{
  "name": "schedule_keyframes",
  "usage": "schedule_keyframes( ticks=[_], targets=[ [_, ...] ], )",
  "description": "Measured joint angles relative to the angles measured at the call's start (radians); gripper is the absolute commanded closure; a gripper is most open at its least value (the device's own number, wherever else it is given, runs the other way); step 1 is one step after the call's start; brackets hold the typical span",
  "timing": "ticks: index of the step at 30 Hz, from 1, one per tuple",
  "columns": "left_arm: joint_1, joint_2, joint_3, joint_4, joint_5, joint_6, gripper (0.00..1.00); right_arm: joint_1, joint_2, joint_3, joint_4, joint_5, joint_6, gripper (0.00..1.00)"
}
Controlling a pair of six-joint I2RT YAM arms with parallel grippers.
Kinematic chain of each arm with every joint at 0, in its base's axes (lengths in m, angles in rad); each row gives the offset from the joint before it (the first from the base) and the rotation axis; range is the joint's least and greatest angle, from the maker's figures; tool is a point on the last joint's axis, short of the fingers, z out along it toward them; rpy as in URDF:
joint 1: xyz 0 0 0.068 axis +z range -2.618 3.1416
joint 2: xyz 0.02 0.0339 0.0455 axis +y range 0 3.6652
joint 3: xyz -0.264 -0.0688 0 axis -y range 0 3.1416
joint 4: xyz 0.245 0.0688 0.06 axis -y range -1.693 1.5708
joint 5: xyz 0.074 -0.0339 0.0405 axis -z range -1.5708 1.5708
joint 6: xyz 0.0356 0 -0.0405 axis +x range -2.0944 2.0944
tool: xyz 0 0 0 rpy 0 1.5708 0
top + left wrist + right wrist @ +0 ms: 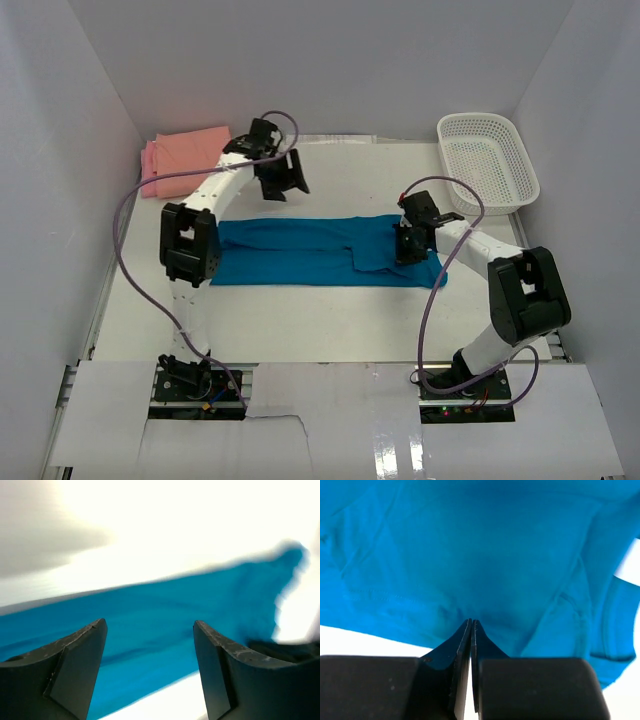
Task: Fold and stack the t-shirts
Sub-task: Rotate the tshirt 90 degrees
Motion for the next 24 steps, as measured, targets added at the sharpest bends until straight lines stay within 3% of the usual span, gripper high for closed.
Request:
schedule_keyframes(
  ticks=[4, 7, 16, 24],
  targets=[
    [0.130, -0.105, -0.143, -0.031, -0.227, 0.061, 0.21, 0.000, 0.059, -0.001, 0.024, -0.020, 0.001, 0.92],
    [0.136, -0.103, -0.251, -0.048, -0.335, 0.083, 0.21, 0.001, 0.081, -0.003, 0.032, -0.029, 0.002, 0.92],
    [0.083, -0.045, -0.303, -0.083, -0.448, 0.126, 0.21, 0.001, 0.096, 0.007, 0.031, -0.022, 0.004, 0.92],
    [0.081, -0.120, -0.424, -0.035, -0.524, 0.104, 0.20, 0.001, 0.235, 0.173, -0.003, 0.006, 0.004, 0.92]
  ],
)
